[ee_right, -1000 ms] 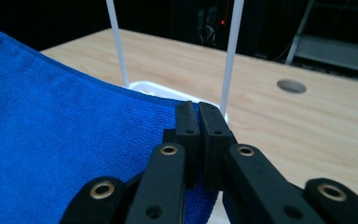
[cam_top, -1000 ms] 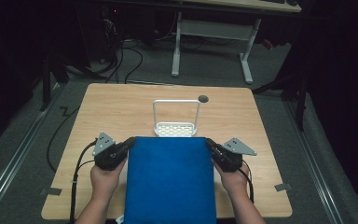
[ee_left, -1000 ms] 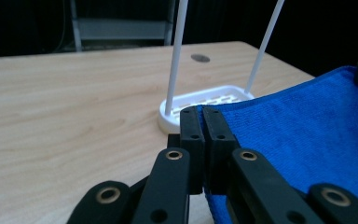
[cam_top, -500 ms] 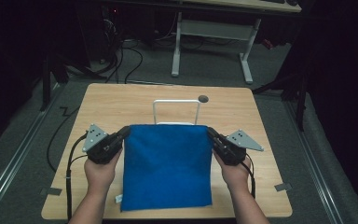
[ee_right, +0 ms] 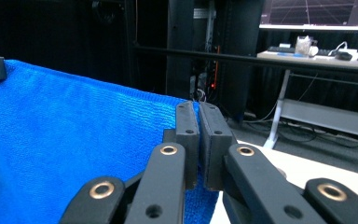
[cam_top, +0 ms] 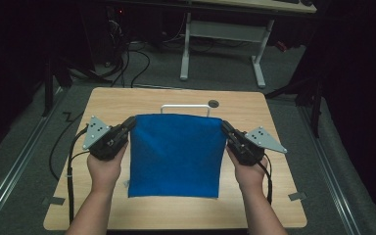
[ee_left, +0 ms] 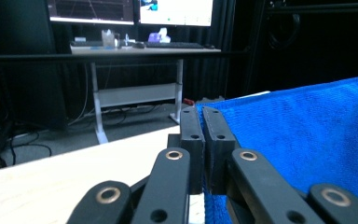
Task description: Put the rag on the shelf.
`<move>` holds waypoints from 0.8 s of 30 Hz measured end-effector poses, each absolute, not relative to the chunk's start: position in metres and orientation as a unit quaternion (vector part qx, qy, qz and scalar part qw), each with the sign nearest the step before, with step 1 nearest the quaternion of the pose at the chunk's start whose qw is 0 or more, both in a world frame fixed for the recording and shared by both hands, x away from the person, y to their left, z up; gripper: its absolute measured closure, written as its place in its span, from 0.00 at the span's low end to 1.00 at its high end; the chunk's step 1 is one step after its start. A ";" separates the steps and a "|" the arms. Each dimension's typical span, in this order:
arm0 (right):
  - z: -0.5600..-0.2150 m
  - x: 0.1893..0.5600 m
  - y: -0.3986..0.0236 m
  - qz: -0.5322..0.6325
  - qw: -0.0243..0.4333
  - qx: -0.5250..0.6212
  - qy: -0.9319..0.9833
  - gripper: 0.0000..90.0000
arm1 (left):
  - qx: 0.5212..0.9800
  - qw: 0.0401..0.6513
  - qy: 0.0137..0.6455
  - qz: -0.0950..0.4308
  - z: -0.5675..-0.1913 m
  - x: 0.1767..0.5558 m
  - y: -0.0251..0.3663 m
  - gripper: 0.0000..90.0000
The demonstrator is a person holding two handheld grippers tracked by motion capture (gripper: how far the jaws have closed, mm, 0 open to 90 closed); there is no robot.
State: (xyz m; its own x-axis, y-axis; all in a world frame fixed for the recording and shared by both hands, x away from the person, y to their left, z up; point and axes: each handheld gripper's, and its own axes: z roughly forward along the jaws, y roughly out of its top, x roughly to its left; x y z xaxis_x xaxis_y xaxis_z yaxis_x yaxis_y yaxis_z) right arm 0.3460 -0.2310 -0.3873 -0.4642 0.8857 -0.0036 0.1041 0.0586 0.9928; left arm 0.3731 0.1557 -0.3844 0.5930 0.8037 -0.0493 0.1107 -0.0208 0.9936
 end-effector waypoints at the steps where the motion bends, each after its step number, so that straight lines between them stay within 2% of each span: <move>1: -0.384 0.346 -0.231 0.568 0.347 0.385 0.639 0.98 | 0.654 0.608 0.348 0.286 -0.383 0.373 0.155 0.98; 15: -0.349 0.350 -0.237 0.576 0.370 0.366 0.630 0.98 | 0.650 0.614 0.328 0.305 -0.351 0.380 0.147 0.98; 24: -0.332 0.368 -0.240 0.580 0.371 0.371 0.623 0.98 | 0.650 0.609 0.325 0.318 -0.332 0.401 0.145 0.98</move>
